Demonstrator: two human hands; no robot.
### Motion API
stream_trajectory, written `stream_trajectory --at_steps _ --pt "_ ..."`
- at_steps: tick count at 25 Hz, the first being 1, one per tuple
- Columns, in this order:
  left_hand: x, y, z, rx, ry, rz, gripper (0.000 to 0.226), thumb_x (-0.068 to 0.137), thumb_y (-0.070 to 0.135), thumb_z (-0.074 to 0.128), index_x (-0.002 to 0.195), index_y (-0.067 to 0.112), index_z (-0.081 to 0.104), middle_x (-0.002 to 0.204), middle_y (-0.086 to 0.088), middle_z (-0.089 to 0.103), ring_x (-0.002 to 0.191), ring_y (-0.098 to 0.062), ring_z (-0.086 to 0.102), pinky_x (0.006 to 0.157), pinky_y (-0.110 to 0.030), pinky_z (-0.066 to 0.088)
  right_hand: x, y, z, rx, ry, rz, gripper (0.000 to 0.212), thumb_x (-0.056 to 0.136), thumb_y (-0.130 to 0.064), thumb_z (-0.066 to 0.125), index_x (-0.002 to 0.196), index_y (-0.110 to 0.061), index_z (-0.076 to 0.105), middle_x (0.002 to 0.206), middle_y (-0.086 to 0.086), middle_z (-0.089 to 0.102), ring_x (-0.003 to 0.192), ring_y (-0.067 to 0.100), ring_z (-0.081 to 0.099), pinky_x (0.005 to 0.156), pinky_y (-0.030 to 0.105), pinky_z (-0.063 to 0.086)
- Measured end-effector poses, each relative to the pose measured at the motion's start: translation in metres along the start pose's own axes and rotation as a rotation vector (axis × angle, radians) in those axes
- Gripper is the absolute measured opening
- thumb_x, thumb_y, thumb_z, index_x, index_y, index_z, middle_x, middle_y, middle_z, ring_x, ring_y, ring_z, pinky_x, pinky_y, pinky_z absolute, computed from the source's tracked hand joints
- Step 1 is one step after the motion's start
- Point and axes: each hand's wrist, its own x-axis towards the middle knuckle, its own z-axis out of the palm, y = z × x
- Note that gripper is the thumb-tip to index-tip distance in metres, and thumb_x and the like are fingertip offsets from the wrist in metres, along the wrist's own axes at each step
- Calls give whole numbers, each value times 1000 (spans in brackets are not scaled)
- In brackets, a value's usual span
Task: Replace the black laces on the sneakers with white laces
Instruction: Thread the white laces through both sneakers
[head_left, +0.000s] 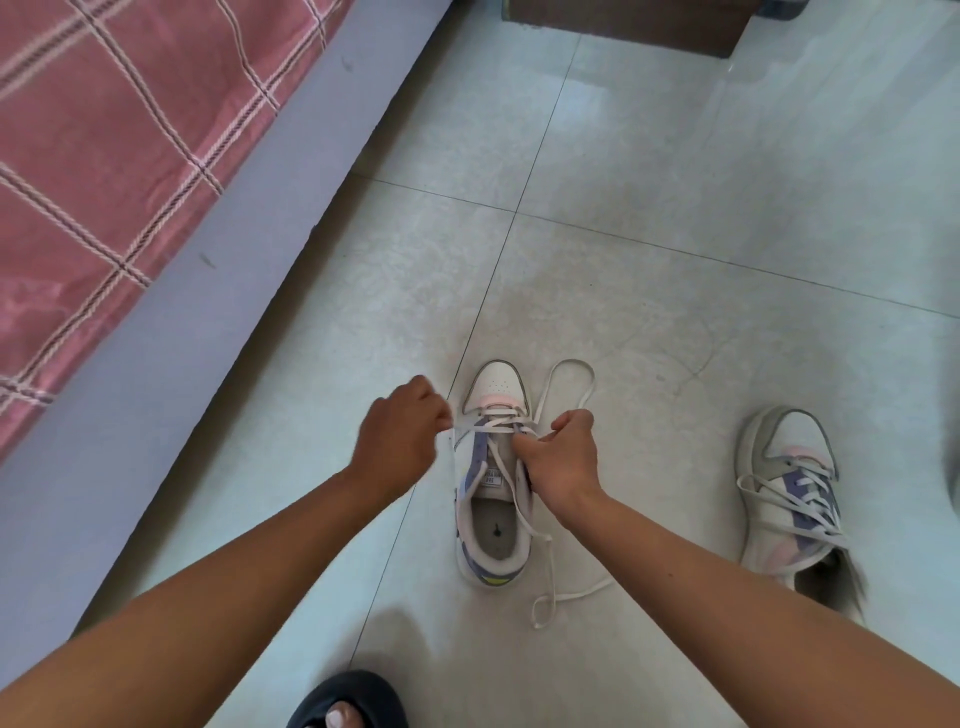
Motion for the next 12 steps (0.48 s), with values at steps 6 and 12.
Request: stream_trajectory --at_steps 6,12 --pt "-70 -88 -20 515 -805 -375 25 88 10 48 107 22 61 112 7 60 104 -14 60 81 -23 45 2 5 -4 46 -27 -48 39 79 -14 69 91 -17 33 71 0 44 57 14 44 55 31 44" --pt "-27 -35 -12 247 -315 -159 26 99 32 38 113 20 56 114 1 55 106 -19 57 79 -29 44 4 7 -10 18 -171 -79 32 83 -12 63 84 -22 33 72 1 40 58 14 40 49 27 38"
